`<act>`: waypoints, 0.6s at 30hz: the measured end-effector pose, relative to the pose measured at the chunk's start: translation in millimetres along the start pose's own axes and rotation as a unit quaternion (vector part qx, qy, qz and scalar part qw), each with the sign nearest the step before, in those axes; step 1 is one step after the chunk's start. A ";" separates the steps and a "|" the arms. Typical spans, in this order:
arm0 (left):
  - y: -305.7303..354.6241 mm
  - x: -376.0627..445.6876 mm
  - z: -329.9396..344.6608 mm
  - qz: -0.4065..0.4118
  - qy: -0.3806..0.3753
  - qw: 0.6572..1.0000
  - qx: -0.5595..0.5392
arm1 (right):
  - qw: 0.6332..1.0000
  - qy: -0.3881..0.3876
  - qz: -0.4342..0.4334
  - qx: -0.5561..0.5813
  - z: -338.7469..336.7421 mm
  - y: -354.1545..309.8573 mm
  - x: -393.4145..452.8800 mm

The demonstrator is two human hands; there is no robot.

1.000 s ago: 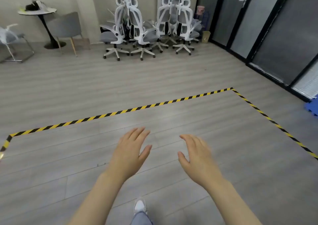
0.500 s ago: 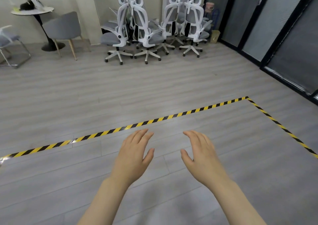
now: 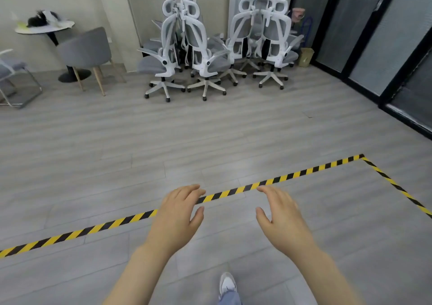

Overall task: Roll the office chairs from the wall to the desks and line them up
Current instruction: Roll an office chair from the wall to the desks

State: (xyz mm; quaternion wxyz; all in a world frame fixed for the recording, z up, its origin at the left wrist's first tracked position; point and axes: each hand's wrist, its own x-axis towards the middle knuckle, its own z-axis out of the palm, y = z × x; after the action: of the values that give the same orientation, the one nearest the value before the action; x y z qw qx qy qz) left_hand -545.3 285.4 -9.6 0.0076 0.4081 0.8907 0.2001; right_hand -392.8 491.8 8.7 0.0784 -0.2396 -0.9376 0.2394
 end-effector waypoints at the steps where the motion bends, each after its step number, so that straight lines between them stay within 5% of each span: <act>1: -6.8 30.0 -1.1 -0.005 0.006 1.000 0.007 | 1.000 -0.001 -0.008 -0.002 -3.3 5.0 31.6; 18: -172.7 418.2 3.9 -0.070 0.028 0.997 -0.008 | 0.996 -0.044 -0.078 -0.001 6.9 12.2 477.4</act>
State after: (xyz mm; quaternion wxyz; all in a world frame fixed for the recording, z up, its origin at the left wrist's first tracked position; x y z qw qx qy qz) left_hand -948.5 490.7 -13.1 -0.0002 0.3392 0.9153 0.2173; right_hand -806.3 730.8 12.2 0.0554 -0.1552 -0.9561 0.2423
